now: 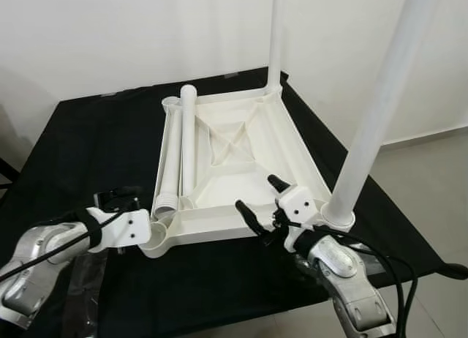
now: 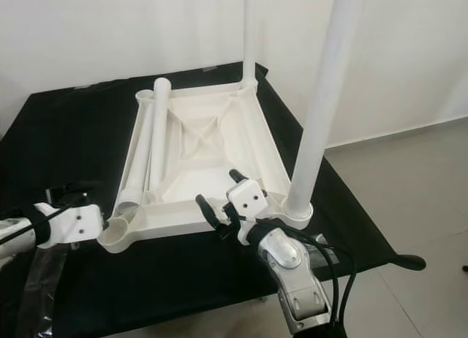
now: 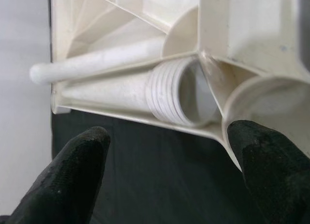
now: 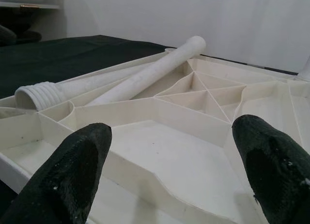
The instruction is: Building children table
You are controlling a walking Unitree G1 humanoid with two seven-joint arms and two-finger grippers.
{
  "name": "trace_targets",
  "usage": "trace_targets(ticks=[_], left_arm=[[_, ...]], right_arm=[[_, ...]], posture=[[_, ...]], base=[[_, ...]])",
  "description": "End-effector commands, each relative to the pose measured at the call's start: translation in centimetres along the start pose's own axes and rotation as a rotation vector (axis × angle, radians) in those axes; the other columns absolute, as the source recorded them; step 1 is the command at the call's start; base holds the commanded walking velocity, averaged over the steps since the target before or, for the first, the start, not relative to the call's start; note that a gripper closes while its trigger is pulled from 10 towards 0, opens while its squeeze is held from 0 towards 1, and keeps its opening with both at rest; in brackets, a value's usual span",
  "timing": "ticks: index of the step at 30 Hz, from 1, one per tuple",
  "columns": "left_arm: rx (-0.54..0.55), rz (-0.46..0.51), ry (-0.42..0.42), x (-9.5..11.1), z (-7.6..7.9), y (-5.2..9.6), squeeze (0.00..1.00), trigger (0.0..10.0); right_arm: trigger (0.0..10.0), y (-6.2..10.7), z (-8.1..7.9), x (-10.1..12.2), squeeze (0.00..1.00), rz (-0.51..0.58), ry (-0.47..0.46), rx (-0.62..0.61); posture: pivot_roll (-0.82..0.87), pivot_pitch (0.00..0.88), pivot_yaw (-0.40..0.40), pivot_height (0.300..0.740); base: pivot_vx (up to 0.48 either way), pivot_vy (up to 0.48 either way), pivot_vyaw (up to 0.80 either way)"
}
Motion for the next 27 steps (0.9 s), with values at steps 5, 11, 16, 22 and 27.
trace_targets(ticks=[5, 11, 16, 22, 27], left_arm=[[0.104, 0.085, -0.006, 1.1, 0.1, -1.3, 0.00, 10.0], [0.152, 0.101, -0.042, 1.5, -0.7, -1.6, 0.00, 10.0], [0.136, 0.082, -0.084, 1.3, -0.7, -1.8, 0.00, 10.0], [0.082, 0.063, -0.102, 0.8, 0.2, -1.9, 0.00, 10.0], [0.080, 0.054, -0.100, 0.3, 0.3, -1.8, 0.00, 10.0]], right_arm=[[10.0, 0.1, -0.8, -0.2, 0.00, -0.013, -0.015, 0.025], [10.0, 0.1, -0.9, -0.2, 0.00, -0.015, -0.016, 0.027], [10.0, 0.1, -0.8, -0.2, 0.00, -0.016, -0.016, 0.023], [10.0, 0.1, -0.8, -0.2, 0.00, -0.016, -0.017, 0.018], [10.0, 0.1, -0.7, -0.2, 0.00, -0.018, -0.024, 0.016]], posture=[[-0.05, 0.115, 0.057, 0.740], [-0.05, 0.115, 0.062, 0.740], [-0.05, 0.119, 0.064, 0.740], [-0.05, 0.127, 0.066, 0.740], [-0.05, 0.129, 0.064, 0.740]], base=[[0.000, 0.000, 0.00], [0.000, 0.000, 0.00], [0.000, 0.000, 0.00], [0.000, 0.000, 0.00], [0.000, 0.000, 0.00]])
Point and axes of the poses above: a point about 5 cm out from each wrist's last joint towards the gripper, its own y axis pointing back from the gripper into the wrist, its own x axis along the axis of the wrist's last joint, z = x × y, the point moved 1 cm from there along -y, pointing out of the wrist towards the gripper, and after that the axes turned 14 degrees about y, right-handed, at the moved point
